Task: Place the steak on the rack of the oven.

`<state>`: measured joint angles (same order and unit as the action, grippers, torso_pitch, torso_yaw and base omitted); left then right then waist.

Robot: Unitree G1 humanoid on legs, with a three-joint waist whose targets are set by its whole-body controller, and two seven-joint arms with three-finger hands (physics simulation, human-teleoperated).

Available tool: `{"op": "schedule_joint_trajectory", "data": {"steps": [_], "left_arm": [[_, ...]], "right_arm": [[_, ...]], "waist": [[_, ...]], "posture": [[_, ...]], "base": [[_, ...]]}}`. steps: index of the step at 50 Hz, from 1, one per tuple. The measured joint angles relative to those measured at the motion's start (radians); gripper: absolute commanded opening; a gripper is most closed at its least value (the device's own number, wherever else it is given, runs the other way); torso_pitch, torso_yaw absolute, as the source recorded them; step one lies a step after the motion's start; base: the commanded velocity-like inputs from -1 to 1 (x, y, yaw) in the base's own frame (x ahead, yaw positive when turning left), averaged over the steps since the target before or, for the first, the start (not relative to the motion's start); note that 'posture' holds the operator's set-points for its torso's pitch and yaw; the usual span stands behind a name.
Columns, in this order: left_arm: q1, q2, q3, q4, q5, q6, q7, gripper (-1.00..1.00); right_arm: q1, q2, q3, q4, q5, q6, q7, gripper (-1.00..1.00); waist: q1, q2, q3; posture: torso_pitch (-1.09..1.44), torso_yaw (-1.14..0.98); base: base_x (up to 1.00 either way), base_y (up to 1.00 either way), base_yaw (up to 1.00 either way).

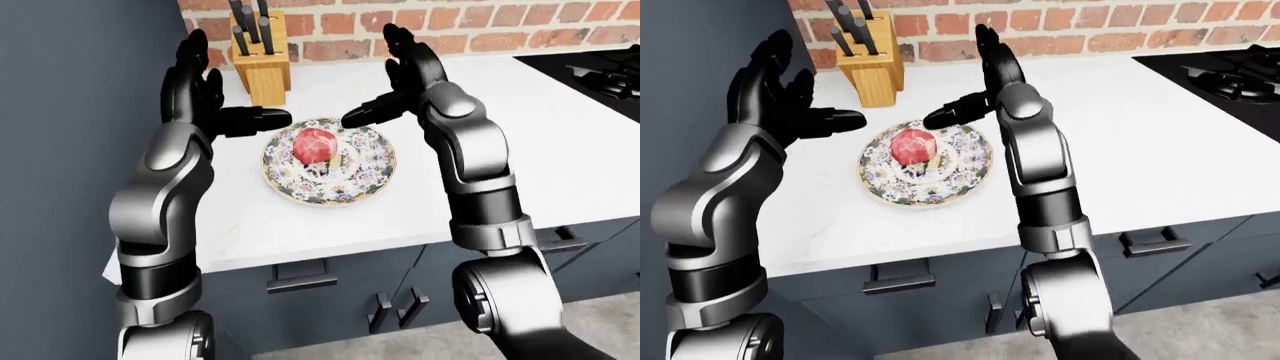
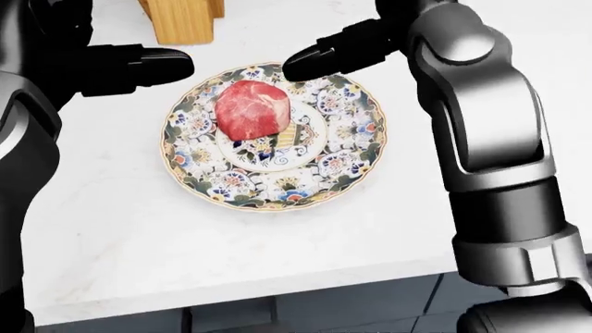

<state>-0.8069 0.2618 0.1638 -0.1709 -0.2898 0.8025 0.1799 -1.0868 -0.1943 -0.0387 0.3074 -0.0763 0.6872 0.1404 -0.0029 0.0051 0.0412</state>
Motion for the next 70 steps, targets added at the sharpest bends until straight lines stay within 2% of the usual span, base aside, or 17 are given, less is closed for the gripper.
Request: {"op": "schedule_joint_trajectory", "data": {"steps": [7,10,14,19,32,42,70], "left_arm": [[0.0,0.003,0.004,-0.01,-0.005,0.013,0.004,1.0],[0.002,0.002,0.002,-0.009,-0.005,0.013,0.004,1.0],[0.006,-0.001,-0.001,-0.011,-0.005,0.011,0.003,1.0],[0.006,0.0,0.0,-0.01,-0.005,0.011,0.001,1.0],[0.005,0.0,0.001,0.0,-0.003,0.003,-0.001,1.0],[0.001,0.0,0.0,-0.006,-0.005,0.01,0.0,1.0],[0.004,-0.002,-0.001,-0.009,-0.006,0.013,0.001,1.0]], "right_arm": [[0.009,0.031,0.012,0.008,-0.044,-0.003,0.04,0.98],[0.019,0.041,0.014,-0.007,-0.06,0.002,0.059,0.75],[0.032,0.052,0.012,-0.026,-0.071,0.005,0.073,0.71],[0.063,0.066,0.023,-0.051,-0.088,0.004,0.085,0.55],[0.123,0.116,0.057,-0.062,-0.161,-0.005,0.144,0.5],[0.12,0.144,0.064,-0.051,-0.19,-0.015,0.168,0.51],[0.101,0.186,0.07,0.126,-0.209,-0.148,0.127,0.56]], "waist": [[0.003,0.003,0.003],[0.004,0.004,0.001],[0.003,0.005,0.0],[0.002,0.006,-0.002],[-0.002,0.01,-0.003],[-0.004,0.012,-0.002],[-0.006,0.018,-0.003]], "posture": [[0.0,0.0],[0.0,0.0],[0.0,0.0],[0.0,0.0],[0.0,0.0],[0.0,0.0],[0.0,0.0]], "base": [[0.0,0.0,0.0],[0.0,0.0,0.0],[0.0,0.0,0.0],[0.0,0.0,0.0],[0.0,0.0,0.0],[0.0,0.0,0.0],[0.0,0.0,0.0]]}}
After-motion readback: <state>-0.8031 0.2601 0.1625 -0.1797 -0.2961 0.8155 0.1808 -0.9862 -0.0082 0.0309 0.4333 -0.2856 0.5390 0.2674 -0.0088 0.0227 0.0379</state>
